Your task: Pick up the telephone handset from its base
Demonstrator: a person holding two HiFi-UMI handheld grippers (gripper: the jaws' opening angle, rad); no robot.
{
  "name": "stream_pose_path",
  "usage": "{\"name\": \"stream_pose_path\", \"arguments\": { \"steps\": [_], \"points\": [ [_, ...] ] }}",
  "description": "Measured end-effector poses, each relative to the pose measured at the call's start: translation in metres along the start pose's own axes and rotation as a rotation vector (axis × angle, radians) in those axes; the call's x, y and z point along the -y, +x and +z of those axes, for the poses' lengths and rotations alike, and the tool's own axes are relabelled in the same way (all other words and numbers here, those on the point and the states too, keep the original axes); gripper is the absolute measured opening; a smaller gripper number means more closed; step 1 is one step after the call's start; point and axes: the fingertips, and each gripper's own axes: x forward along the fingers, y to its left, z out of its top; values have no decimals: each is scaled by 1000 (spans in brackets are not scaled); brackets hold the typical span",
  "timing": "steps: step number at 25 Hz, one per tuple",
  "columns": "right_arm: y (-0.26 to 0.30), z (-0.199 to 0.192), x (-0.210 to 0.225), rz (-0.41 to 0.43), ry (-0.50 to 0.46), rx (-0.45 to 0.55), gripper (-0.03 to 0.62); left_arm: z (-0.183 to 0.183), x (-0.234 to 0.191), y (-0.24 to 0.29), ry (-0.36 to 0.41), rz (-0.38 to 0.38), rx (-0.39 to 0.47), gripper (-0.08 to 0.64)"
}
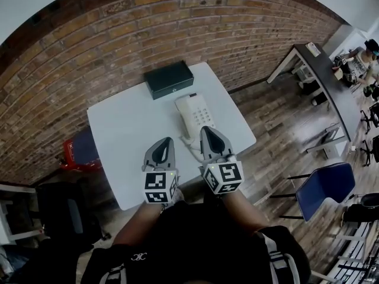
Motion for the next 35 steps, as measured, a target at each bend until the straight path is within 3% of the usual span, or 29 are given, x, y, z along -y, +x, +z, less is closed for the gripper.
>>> {"name": "stream_pose_path", "arguments": {
  "steps": [9,19,25,35],
  "points": [
    [26,-2,-8,81,-8,-7,0,6,-21,-6,1,94,18,2],
    [60,-17,20,117,-4,-42,-2,12,-23,6,2,207,20,2],
    [88,-37,31,161,-7,-93,-2,20,-22,18,-7,278,23,2],
    [128,-88,53,164,23,-194,0,18,-24,32,-21,374,-2,2]
  ]
}}
